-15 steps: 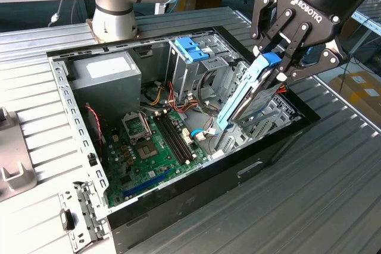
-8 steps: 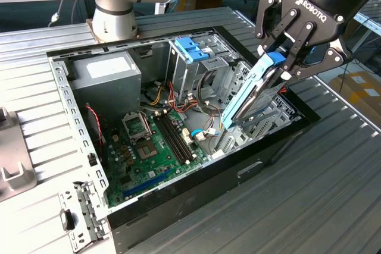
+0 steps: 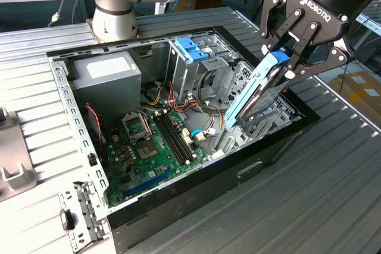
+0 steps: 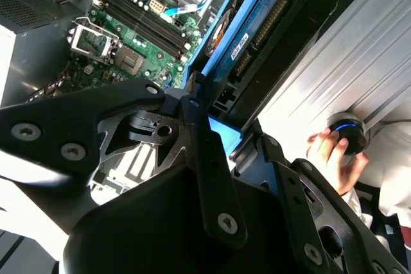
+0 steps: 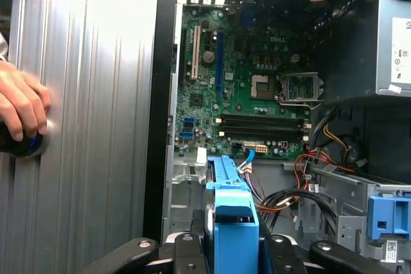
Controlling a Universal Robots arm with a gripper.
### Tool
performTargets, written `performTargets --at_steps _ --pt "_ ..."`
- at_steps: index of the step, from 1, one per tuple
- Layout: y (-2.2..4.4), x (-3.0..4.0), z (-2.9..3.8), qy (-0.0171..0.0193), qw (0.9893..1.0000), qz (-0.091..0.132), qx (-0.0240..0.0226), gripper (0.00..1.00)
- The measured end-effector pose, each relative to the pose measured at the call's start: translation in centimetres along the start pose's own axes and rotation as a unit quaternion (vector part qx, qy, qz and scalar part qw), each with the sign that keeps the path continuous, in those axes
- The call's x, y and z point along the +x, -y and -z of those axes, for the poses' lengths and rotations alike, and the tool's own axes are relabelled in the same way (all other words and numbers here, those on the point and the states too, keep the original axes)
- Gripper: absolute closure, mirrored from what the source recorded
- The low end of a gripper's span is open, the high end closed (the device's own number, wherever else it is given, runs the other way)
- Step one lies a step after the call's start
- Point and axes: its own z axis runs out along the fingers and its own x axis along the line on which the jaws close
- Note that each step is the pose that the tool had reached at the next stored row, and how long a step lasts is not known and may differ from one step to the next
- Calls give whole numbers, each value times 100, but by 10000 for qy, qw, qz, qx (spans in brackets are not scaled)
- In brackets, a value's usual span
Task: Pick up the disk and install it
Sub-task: 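Insert the disk into the insertion slot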
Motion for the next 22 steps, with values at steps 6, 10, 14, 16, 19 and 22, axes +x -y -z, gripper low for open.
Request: performTargets --at_steps 6,10,14,16,19,22 --pt "66 3 -3 0 10000 0 0 63" --pt "111 5 -5 0 10000 -1 0 63" --pt "157 7 -6 0 10000 0 0 63" --pt "178 9 -7 0 10000 0 0 63" --pt "206 10 -8 -1 10000 0 0 63" --pt "224 11 -11 0 10000 -1 0 63"
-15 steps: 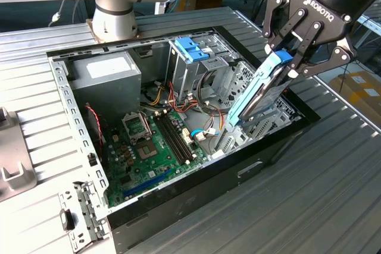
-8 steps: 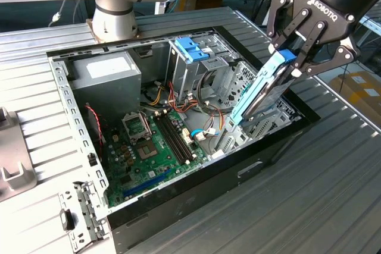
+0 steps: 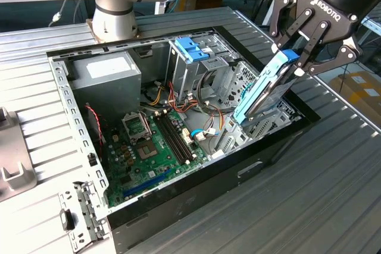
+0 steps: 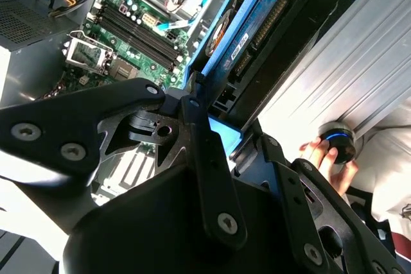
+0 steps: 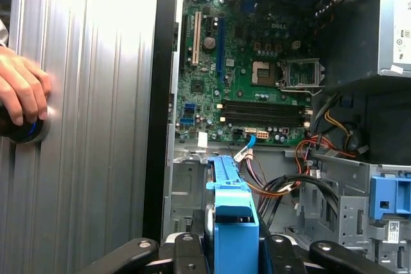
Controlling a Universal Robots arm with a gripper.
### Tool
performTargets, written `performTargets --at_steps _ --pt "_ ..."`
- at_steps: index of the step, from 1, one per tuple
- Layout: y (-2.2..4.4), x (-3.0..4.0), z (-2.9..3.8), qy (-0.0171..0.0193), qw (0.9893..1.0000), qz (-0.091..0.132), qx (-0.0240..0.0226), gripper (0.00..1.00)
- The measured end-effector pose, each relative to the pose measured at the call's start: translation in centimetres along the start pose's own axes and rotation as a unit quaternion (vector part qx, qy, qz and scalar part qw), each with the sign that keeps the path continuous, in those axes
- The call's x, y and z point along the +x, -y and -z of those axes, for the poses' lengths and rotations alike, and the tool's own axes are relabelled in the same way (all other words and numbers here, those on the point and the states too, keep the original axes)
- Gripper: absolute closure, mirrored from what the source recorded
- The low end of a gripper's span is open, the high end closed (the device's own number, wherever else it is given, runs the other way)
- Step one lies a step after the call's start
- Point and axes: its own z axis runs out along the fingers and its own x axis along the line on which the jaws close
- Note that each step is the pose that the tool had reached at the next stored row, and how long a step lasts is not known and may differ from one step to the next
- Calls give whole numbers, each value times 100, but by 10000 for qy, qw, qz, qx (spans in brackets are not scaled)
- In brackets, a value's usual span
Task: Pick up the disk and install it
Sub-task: 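Insert the disk into the insertion slot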
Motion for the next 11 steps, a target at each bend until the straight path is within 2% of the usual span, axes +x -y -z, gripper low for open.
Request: performTargets --at_steps 7,11 --pt "83 4 -11 0 10000 0 0 63" --pt "97 6 -22 0 10000 0 0 63"
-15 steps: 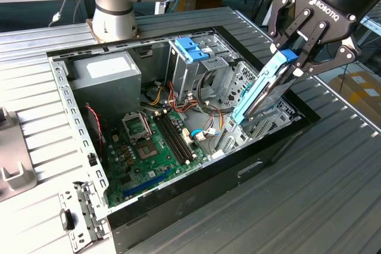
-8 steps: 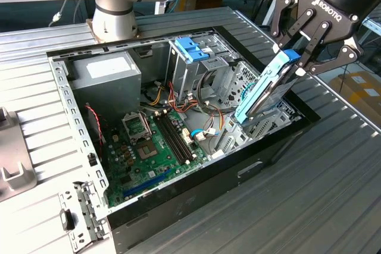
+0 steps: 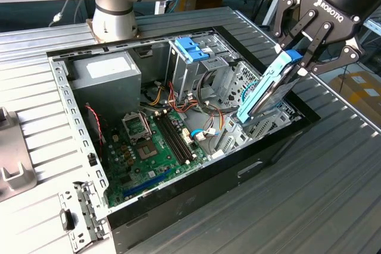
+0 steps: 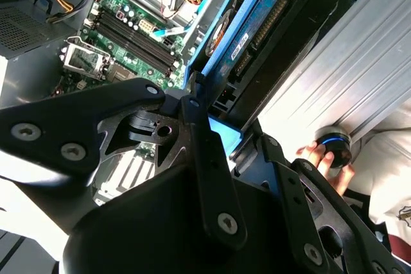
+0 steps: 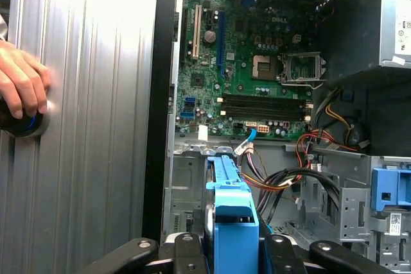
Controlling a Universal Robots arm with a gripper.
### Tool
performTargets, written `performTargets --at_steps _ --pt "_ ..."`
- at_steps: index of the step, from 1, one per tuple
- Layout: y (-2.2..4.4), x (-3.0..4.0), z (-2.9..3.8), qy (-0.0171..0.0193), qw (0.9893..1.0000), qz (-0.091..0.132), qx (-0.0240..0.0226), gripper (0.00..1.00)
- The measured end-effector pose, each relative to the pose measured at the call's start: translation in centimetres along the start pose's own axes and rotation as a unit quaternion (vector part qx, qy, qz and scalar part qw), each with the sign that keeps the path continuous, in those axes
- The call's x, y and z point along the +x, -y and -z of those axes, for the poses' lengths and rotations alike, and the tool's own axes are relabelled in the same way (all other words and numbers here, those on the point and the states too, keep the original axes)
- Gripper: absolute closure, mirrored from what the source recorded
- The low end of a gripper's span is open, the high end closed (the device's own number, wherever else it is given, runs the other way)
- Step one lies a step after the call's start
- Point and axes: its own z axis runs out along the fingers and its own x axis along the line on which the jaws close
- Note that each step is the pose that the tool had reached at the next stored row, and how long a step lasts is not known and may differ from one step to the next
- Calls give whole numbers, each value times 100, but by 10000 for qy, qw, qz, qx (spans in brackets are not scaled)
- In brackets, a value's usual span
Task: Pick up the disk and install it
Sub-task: 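Insert the disk into the insertion slot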
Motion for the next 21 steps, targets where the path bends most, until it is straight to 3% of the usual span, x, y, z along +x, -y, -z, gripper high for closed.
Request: performTargets --at_steps 9,18,21 --pt "31 -5 -23 0 10000 0 0 63" --pt "11 -17 -38 1 10000 -22 2 63" --pt "8 -21 -49 8 9998 -207 16 63"
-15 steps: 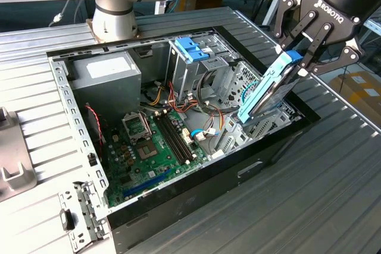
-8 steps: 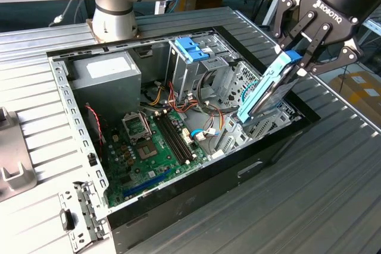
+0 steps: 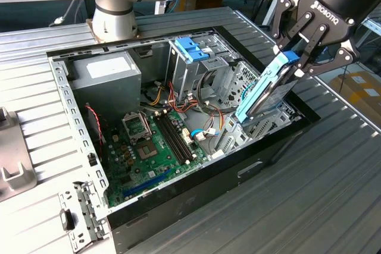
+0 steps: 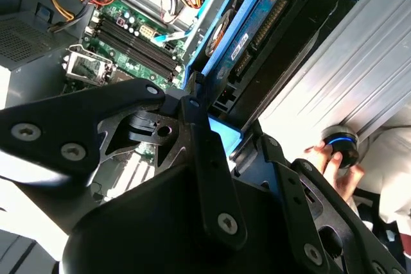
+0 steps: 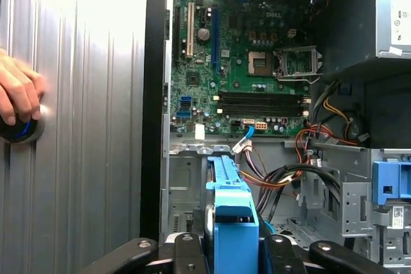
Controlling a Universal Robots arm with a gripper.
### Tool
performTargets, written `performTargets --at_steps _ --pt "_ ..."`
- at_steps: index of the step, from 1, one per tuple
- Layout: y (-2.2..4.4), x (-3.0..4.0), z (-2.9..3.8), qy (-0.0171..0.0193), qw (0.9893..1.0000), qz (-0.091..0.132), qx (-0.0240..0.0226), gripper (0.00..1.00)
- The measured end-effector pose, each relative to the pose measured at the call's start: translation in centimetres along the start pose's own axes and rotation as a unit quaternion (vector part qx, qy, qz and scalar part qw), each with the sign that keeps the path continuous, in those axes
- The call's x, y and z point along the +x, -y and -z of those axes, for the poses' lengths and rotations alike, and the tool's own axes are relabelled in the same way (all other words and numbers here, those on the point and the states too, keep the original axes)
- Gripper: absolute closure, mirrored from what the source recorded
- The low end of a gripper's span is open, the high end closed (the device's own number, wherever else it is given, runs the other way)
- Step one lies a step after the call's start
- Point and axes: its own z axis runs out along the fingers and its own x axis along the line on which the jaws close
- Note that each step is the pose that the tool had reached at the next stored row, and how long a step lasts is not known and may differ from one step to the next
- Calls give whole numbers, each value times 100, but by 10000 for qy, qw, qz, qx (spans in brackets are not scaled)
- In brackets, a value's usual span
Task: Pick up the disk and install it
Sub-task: 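Insert the disk into the insertion slot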
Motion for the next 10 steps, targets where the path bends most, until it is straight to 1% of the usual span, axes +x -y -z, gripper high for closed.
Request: performTargets --at_steps 7,8,9,10 --pt "-3 -33 -20 0 10000 -4 0 63" --pt "-10 -37 -26 0 10000 -5 1 63" --pt "-30 -39 -33 1 10000 -5 1 63" --pt "-33 -39 -36 1 10000 -4 1 63"
